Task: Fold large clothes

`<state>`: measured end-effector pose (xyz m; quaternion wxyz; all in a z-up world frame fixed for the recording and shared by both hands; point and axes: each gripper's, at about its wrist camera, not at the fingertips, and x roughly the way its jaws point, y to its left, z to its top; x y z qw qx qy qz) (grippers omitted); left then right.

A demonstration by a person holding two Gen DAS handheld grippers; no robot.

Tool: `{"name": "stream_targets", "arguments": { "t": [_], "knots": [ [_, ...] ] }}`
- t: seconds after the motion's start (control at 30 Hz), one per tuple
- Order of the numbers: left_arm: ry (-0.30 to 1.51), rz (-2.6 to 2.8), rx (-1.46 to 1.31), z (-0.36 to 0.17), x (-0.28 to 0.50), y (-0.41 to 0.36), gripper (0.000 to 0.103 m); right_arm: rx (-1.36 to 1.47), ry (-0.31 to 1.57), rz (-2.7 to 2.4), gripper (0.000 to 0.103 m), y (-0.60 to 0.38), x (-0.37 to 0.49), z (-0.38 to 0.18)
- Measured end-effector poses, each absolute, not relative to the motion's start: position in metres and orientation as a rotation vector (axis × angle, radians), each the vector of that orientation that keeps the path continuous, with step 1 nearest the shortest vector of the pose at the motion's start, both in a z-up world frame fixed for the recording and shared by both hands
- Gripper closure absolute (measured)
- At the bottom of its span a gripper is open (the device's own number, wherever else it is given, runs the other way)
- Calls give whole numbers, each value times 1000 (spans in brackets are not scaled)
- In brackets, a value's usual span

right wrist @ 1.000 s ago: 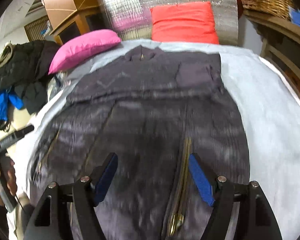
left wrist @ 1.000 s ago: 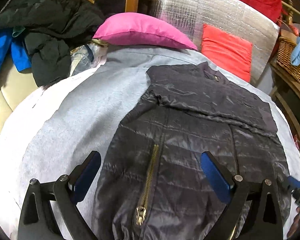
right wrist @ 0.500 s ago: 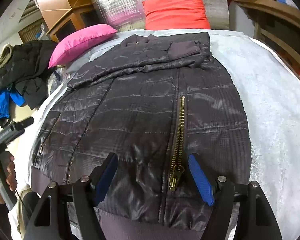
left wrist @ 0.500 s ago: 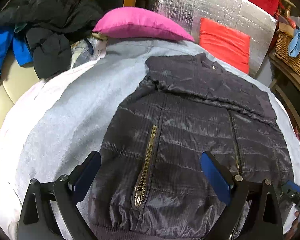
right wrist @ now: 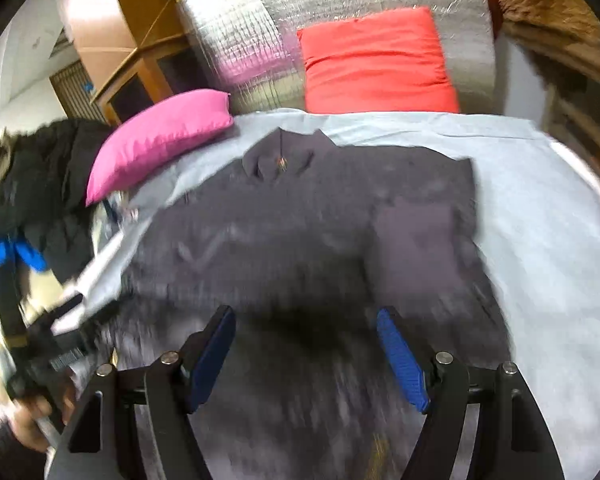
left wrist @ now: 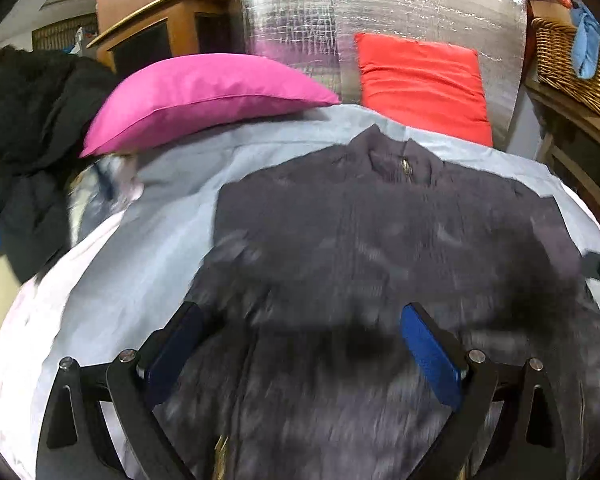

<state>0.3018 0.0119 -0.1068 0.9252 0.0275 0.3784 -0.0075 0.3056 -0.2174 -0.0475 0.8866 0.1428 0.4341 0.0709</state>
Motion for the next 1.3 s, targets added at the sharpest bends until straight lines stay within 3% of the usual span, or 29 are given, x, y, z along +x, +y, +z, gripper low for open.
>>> {"name": "stream_targets", "arguments": {
  "t": [0.2, 0.3, 0.47, 0.6, 0.73, 1.0, 1.2, 1.3],
  "knots": [
    [825, -26, 57, -132, 360, -5, 3, 581, 973, 191, 26, -251, 397, -91],
    [999, -12, 30, -170, 385, -1, 3, 684, 1010, 165, 27, -268, 413, -119],
    [964, -21, 59, -163, 377, -1, 1, 701, 994, 163, 28, -268, 408, -114],
    [863, -14, 47, -132, 343, 12, 1, 633, 922, 135, 26, -269, 375, -78],
    [843, -51, -86, -115, 314, 30, 1, 655, 893, 205, 26, -261, 328, -58],
    [977, -40, -608, -147, 306, 73, 1, 996, 921, 155, 26, -268, 277, -112],
    [989, 2, -674, -160, 327, 75, 1, 1093, 891, 35, 26, -285, 297, -134],
    [980, 5, -653, -162, 337, 75, 10, 1100, 871, 5, 27, -288, 303, -138]
  ]
}}
